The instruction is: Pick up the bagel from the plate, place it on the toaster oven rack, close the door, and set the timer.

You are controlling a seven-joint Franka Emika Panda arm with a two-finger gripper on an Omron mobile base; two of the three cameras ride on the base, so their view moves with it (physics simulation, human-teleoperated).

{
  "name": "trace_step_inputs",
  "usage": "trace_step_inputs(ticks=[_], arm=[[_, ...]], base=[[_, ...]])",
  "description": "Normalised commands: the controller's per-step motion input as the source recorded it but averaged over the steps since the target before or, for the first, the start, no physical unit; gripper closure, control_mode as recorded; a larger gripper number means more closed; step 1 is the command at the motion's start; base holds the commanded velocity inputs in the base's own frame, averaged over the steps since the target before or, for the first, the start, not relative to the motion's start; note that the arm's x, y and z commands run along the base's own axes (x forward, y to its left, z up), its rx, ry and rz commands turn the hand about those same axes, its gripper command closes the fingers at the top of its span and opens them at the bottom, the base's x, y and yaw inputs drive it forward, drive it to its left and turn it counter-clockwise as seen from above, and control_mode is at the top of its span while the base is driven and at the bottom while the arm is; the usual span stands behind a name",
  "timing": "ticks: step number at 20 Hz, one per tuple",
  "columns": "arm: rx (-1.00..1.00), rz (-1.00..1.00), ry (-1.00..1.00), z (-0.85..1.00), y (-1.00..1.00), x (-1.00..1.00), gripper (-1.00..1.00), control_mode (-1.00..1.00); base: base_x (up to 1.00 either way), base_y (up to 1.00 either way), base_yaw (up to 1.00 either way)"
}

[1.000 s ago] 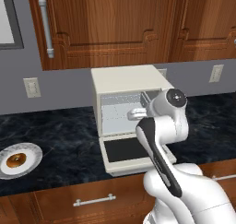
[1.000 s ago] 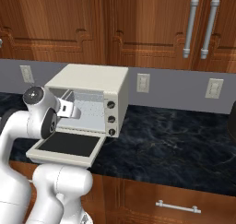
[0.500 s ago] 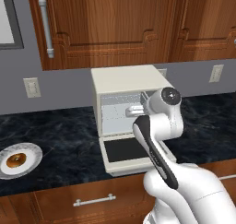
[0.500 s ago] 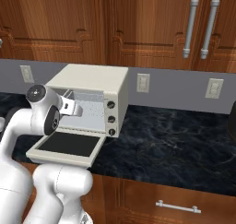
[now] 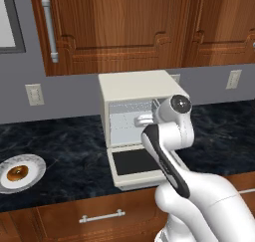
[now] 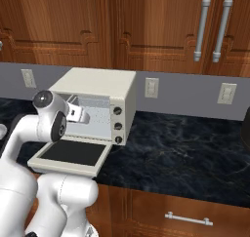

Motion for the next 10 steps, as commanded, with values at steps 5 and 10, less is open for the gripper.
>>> trace_step_inputs(ticks=[5,10], arm=[[0.00,0.00,-0.01,-0.24,0.00,0.13,-1.00,-1.00],[0.00,0.00,0.00,-0.06,0.00,0.13,-1.00,-1.00]], base=[[0.00,0.00,0.00],[0.00,0.00,0.00]])
